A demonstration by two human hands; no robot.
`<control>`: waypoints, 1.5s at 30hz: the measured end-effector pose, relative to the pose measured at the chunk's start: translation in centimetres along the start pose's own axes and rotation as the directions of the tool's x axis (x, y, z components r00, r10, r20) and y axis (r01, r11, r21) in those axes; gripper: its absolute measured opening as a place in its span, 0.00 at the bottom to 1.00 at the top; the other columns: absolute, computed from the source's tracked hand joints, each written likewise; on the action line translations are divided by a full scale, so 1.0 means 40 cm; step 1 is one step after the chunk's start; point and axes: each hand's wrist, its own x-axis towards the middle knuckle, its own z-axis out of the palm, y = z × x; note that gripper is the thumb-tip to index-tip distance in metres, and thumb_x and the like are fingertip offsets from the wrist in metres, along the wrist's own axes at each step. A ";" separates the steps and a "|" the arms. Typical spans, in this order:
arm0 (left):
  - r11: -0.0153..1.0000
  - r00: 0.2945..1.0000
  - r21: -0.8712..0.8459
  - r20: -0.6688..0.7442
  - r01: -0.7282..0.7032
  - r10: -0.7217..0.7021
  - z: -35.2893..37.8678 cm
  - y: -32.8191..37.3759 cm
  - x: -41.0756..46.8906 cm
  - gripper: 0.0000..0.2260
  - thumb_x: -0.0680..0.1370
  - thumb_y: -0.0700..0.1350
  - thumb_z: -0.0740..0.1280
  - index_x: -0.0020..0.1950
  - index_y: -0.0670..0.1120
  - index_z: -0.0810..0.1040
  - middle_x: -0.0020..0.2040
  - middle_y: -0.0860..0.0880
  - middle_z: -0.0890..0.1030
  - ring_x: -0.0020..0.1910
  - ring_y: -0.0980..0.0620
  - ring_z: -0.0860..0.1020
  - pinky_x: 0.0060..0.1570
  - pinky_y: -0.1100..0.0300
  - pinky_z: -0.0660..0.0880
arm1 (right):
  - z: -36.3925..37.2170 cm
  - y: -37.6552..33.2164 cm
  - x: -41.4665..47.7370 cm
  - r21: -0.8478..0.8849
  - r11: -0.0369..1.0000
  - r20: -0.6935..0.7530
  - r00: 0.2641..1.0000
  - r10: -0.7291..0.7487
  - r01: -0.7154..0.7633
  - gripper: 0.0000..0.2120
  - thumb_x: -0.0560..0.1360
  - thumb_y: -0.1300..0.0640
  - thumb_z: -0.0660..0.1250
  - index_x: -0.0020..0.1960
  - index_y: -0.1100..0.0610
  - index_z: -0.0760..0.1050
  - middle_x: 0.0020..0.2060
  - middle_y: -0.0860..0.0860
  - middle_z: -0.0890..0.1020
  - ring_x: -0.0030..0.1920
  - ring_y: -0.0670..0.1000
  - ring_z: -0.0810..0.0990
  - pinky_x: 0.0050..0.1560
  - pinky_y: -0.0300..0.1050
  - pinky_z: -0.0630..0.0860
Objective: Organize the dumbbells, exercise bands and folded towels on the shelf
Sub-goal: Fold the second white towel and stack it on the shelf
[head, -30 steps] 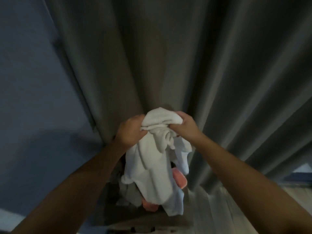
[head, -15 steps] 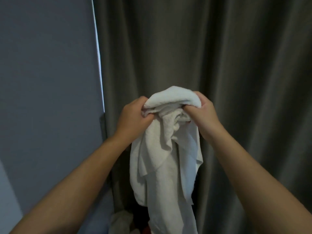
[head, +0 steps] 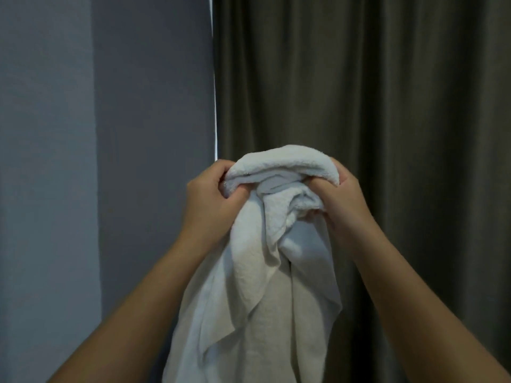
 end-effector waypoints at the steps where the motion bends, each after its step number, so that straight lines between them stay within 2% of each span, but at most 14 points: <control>1: 1.000 1.000 -0.005 -0.012 0.010 -0.010 -0.020 0.001 -0.003 0.06 0.73 0.41 0.71 0.43 0.53 0.78 0.38 0.53 0.80 0.36 0.54 0.77 0.37 0.60 0.74 | 0.020 -0.006 -0.004 0.025 1.000 0.015 1.000 0.015 -0.016 0.12 0.74 0.69 0.61 0.53 0.61 0.78 0.38 0.58 0.80 0.35 0.51 0.78 0.32 0.44 0.72; 5: 0.999 0.997 -0.012 -0.073 0.030 -0.031 -0.117 0.002 -0.014 0.03 0.72 0.48 0.70 0.43 0.55 0.78 0.37 0.54 0.80 0.34 0.60 0.74 0.36 0.60 0.73 | 0.109 -0.033 -0.014 0.095 0.994 0.105 0.994 0.041 -0.051 0.14 0.73 0.69 0.59 0.42 0.56 0.80 0.31 0.58 0.75 0.31 0.56 0.71 0.30 0.48 0.65; 10: 0.993 0.991 0.023 -0.069 0.113 -0.111 -0.273 -0.003 -0.037 0.03 0.75 0.45 0.71 0.43 0.53 0.79 0.38 0.51 0.80 0.34 0.58 0.74 0.36 0.60 0.74 | 0.242 -0.049 -0.047 0.147 0.979 0.253 0.962 0.100 -0.141 0.21 0.73 0.68 0.58 0.31 0.49 0.79 0.26 0.52 0.73 0.27 0.51 0.69 0.27 0.44 0.62; 16: 0.963 0.965 0.067 -0.019 0.262 -0.261 -0.459 -0.094 -0.130 0.02 0.75 0.45 0.71 0.44 0.51 0.80 0.39 0.52 0.82 0.35 0.59 0.75 0.35 0.66 0.73 | 0.423 0.043 -0.122 0.154 0.923 0.347 0.894 0.283 -0.352 0.19 0.71 0.69 0.57 0.29 0.52 0.77 0.24 0.51 0.72 0.25 0.48 0.69 0.24 0.39 0.62; 19: 0.936 0.938 0.089 0.035 0.342 -0.346 -0.542 -0.164 -0.196 0.04 0.75 0.43 0.71 0.45 0.52 0.79 0.41 0.51 0.82 0.37 0.56 0.77 0.37 0.63 0.74 | 0.516 0.120 -0.178 0.155 0.880 0.356 0.856 0.375 -0.449 0.11 0.71 0.67 0.58 0.34 0.57 0.75 0.25 0.52 0.71 0.25 0.48 0.69 0.24 0.40 0.61; 21: 0.916 0.914 0.106 0.090 0.386 -0.396 -0.590 -0.210 -0.235 0.03 0.74 0.46 0.70 0.46 0.49 0.79 0.42 0.48 0.82 0.39 0.53 0.78 0.39 0.57 0.74 | 0.572 0.170 -0.218 0.168 0.849 0.341 0.838 0.427 -0.501 0.11 0.73 0.68 0.58 0.39 0.57 0.77 0.26 0.51 0.72 0.25 0.48 0.70 0.24 0.39 0.62; 23: 0.897 0.890 0.126 0.127 0.424 -0.438 -0.637 -0.253 -0.270 0.08 0.72 0.48 0.67 0.47 0.46 0.79 0.41 0.47 0.81 0.39 0.52 0.78 0.40 0.55 0.74 | 0.628 0.209 -0.261 0.183 0.823 0.336 0.821 0.462 -0.538 0.12 0.74 0.68 0.58 0.43 0.57 0.77 0.26 0.51 0.74 0.25 0.47 0.72 0.24 0.39 0.64; 27: 0.862 0.848 0.122 0.154 0.493 -0.507 -0.732 -0.336 -0.330 0.03 0.76 0.41 0.69 0.48 0.48 0.80 0.43 0.54 0.82 0.41 0.58 0.79 0.40 0.65 0.73 | 0.748 0.259 -0.337 0.174 0.803 0.325 0.803 0.500 -0.570 0.12 0.74 0.70 0.58 0.47 0.59 0.78 0.27 0.50 0.78 0.27 0.48 0.75 0.24 0.38 0.68; 31: 0.834 0.828 0.161 0.122 0.528 -0.547 -0.828 -0.429 -0.373 0.10 0.78 0.38 0.66 0.50 0.54 0.80 0.43 0.60 0.83 0.44 0.62 0.80 0.41 0.69 0.73 | 0.884 0.326 -0.376 0.166 0.813 0.353 0.804 0.480 -0.558 0.13 0.73 0.72 0.59 0.47 0.59 0.77 0.28 0.47 0.80 0.27 0.44 0.76 0.25 0.36 0.70; 33: 0.823 0.822 0.175 0.099 0.540 -0.561 -0.881 -0.477 -0.392 0.10 0.79 0.38 0.66 0.50 0.53 0.80 0.42 0.60 0.82 0.42 0.61 0.79 0.40 0.70 0.73 | 0.955 0.373 -0.388 0.173 0.821 0.380 0.806 0.454 -0.544 0.10 0.68 0.67 0.62 0.46 0.59 0.77 0.28 0.45 0.80 0.28 0.43 0.77 0.26 0.36 0.71; 38: 0.761 0.787 0.267 0.013 0.592 -0.617 -1.011 -0.623 -0.432 0.09 0.79 0.40 0.65 0.50 0.55 0.79 0.42 0.61 0.82 0.43 0.61 0.79 0.39 0.70 0.73 | 1.135 0.511 -0.407 0.143 0.809 0.475 0.756 0.450 -0.571 0.18 0.65 0.60 0.63 0.54 0.63 0.78 0.39 0.53 0.83 0.34 0.45 0.79 0.30 0.36 0.73; 42: 0.698 0.743 0.313 -0.040 0.644 -0.668 -1.112 -0.747 -0.452 0.08 0.77 0.44 0.67 0.55 0.51 0.80 0.45 0.57 0.83 0.46 0.56 0.80 0.45 0.62 0.77 | 1.293 0.615 -0.402 0.098 0.751 0.540 0.668 0.512 -0.654 0.25 0.64 0.54 0.65 0.59 0.65 0.77 0.48 0.62 0.82 0.40 0.48 0.80 0.33 0.33 0.74; 44: 0.665 0.724 0.356 -0.048 0.656 -0.688 -1.161 -0.803 -0.455 0.08 0.78 0.40 0.67 0.55 0.50 0.80 0.43 0.57 0.82 0.44 0.57 0.79 0.43 0.61 0.75 | 1.360 0.656 -0.398 0.078 0.703 0.559 0.615 0.556 -0.707 0.30 0.63 0.51 0.69 0.61 0.66 0.75 0.54 0.64 0.81 0.45 0.53 0.81 0.40 0.35 0.78; 45: 0.654 0.718 0.372 -0.053 0.659 -0.694 -1.184 -0.829 -0.454 0.08 0.79 0.39 0.67 0.54 0.50 0.80 0.42 0.57 0.82 0.42 0.57 0.79 0.43 0.61 0.74 | 1.389 0.675 -0.398 0.075 0.696 0.578 0.600 0.553 -0.714 0.26 0.67 0.52 0.71 0.61 0.63 0.76 0.54 0.61 0.82 0.48 0.54 0.83 0.45 0.40 0.81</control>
